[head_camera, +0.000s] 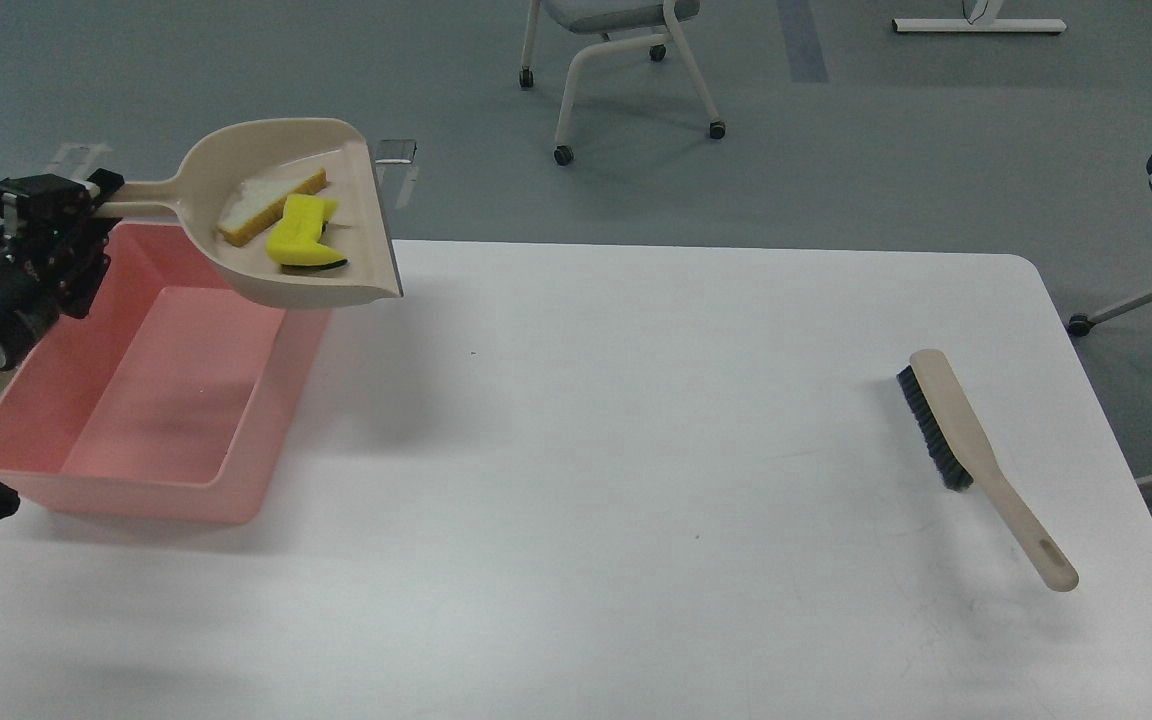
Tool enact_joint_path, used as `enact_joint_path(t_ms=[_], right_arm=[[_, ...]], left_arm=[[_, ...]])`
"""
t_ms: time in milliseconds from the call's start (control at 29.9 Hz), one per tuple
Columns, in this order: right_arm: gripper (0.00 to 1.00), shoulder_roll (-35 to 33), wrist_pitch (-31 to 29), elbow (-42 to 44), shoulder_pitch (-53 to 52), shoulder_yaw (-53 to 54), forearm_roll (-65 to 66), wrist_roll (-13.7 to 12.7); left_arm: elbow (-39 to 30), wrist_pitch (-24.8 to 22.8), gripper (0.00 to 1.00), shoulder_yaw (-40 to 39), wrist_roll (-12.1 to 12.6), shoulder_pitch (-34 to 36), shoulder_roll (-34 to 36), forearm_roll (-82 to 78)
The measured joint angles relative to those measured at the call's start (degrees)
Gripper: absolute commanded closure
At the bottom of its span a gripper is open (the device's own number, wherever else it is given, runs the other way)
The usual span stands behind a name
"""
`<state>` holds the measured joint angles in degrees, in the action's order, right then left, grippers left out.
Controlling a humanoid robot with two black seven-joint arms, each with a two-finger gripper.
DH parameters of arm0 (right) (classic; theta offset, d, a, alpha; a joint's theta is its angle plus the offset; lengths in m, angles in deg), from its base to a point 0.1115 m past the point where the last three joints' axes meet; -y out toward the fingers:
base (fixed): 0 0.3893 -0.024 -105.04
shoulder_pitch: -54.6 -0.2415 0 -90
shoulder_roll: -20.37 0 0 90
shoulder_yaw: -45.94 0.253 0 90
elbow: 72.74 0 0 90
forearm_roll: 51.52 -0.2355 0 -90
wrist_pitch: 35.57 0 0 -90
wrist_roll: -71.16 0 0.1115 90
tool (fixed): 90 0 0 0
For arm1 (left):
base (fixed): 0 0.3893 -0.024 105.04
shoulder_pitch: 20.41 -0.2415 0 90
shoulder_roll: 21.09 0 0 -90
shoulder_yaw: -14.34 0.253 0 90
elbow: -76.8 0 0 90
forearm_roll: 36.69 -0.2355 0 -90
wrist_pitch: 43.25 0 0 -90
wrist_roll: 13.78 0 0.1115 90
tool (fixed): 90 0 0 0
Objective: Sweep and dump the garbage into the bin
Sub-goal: 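Lift the dustpan with the left gripper over the pink bin, then tip the dustpan to dump the sponge and scrap into the bin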
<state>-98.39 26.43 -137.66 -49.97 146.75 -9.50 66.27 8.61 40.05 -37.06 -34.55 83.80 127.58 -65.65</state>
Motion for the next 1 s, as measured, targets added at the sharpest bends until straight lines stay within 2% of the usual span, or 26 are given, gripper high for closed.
enact_joint_path(t_ms=[167, 334, 468, 635, 802, 1003], right_arm=[[0.00, -0.2, 0.0, 1.5, 0.3, 0.0, 0.0, 0.0], [0.00, -0.2, 0.0, 2.3, 0.5, 0.0, 0.0, 0.0], [0.00, -0.1, 0.0, 2.3, 0.5, 0.0, 0.0, 0.1], [0.00, 0.1, 0.0, 2.2, 0.6, 0.3, 0.0, 0.1], [0.00, 0.1, 0.0, 2.1, 0.8, 0.7, -0.1, 0.1], [0.00, 0.1, 0.0, 1.8, 1.3, 0.8, -0.1, 0.1]], left_arm=[[1.3, -1.9, 0.91, 0.0, -2.0, -2.9, 5.7, 4.7], [2.0, -3.2, 0.91, 0.9, -2.2, -4.6, 11.6, 6.1], [2.3, -6.1, 0.91, 4.4, -2.2, -5.4, 16.7, 5.7], [2.5, -7.2, 0.92, 5.5, -2.2, -5.4, 20.2, 1.6], [2.9, -7.0, 0.92, 4.8, -2.2, -3.9, 21.4, -6.5], [2.8, -7.0, 0.92, 4.6, -2.4, 2.9, 22.9, -15.2]])
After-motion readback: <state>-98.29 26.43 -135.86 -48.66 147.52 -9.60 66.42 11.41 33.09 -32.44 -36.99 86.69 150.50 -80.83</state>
